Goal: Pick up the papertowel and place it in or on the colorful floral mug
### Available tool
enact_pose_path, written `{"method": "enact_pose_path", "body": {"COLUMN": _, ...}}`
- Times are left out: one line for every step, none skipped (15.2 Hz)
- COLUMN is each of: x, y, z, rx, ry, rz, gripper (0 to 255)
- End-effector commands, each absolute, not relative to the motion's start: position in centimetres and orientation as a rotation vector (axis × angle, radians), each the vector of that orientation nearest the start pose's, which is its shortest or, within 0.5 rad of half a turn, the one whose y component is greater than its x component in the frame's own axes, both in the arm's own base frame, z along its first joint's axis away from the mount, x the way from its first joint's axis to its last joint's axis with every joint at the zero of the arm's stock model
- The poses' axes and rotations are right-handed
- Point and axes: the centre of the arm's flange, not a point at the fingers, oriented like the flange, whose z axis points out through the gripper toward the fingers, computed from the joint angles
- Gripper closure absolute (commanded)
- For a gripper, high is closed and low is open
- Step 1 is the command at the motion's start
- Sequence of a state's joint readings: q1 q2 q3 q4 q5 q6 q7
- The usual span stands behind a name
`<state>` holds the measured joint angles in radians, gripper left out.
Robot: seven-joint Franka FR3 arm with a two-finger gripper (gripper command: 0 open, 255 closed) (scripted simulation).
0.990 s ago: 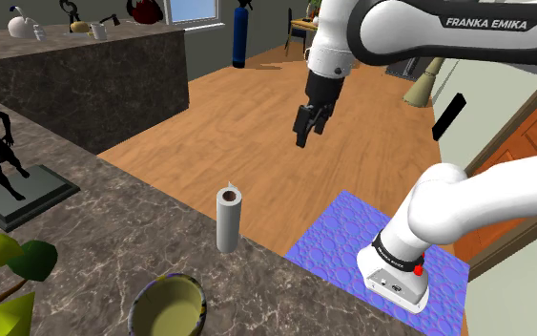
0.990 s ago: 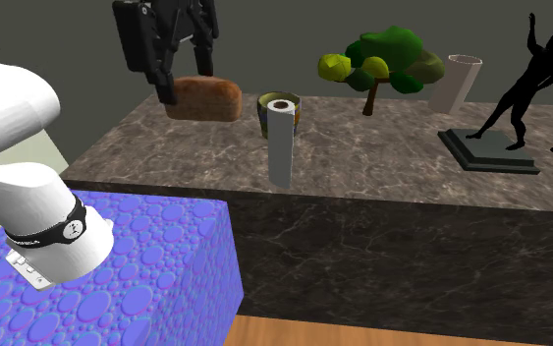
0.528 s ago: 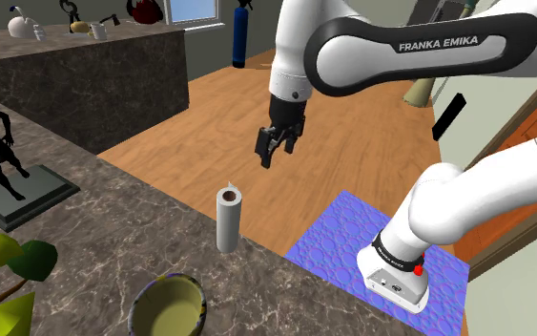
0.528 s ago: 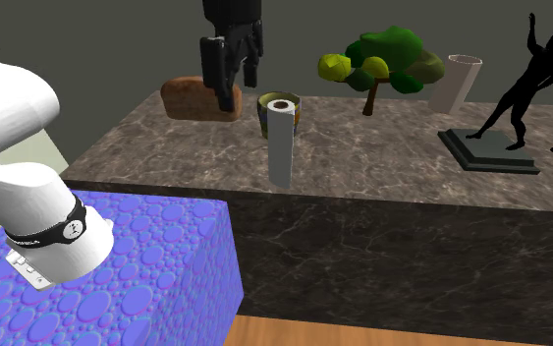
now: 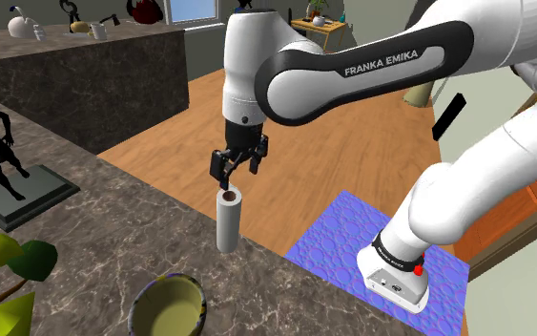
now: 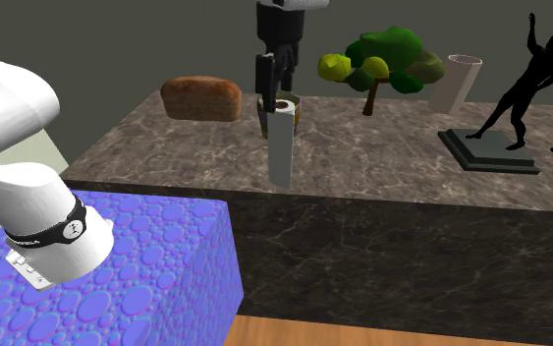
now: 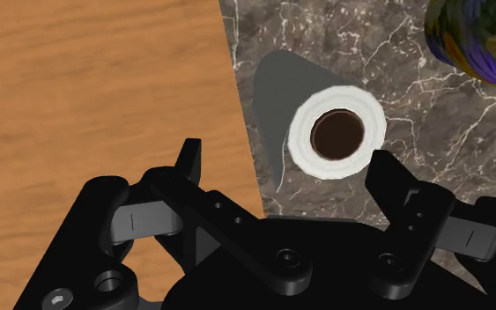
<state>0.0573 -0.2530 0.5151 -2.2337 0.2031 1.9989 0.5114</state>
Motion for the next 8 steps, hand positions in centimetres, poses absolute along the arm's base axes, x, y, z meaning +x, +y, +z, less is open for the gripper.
{"method": "enact_pose_path", "body": {"x": 40.3, "y": 29.9, "z": 44.8, "rx": -3.087, "ry": 0.080, "rz": 0.059, "gripper": 0}}
{"method": "enact_pose_path", "body": {"x": 40.7, "y": 30.9, "z": 44.4, "rx": -3.085, "ry": 0.089, "rz": 0.059, "gripper": 0}}
{"method": "enact_pose_path", "body": {"x": 40.7, "y": 30.9, "z": 43.8, "rx": -3.085, "ry": 0.089, "rz": 0.059, "gripper": 0}}
{"method": "enact_pose_path", "body": {"x": 40.7, "y": 30.9, "z": 43.3, "rx": -3.085, "ry": 0.089, "rz": 0.059, "gripper": 0}}
{"method": "enact_pose_path", "body": {"x": 40.7, "y": 30.9, "z": 42.8, "rx": -3.085, "ry": 0.089, "rz": 0.059, "gripper": 0}}
{"method": "enact_pose_path", "body": {"x": 40.7, "y": 31.0, "z": 42.3, "rx": -3.085, "ry": 0.089, "rz": 0.059, "gripper": 0}}
{"method": "enact_pose_path", "body": {"x": 40.6, "y": 31.0, "z": 41.7, "rx": -3.085, "ry": 0.089, "rz": 0.059, "gripper": 0}}
{"method": "enact_pose_path", "body": {"x": 40.6, "y": 31.0, "z": 41.2, "rx": -3.085, "ry": 0.089, "rz": 0.059, "gripper": 0}}
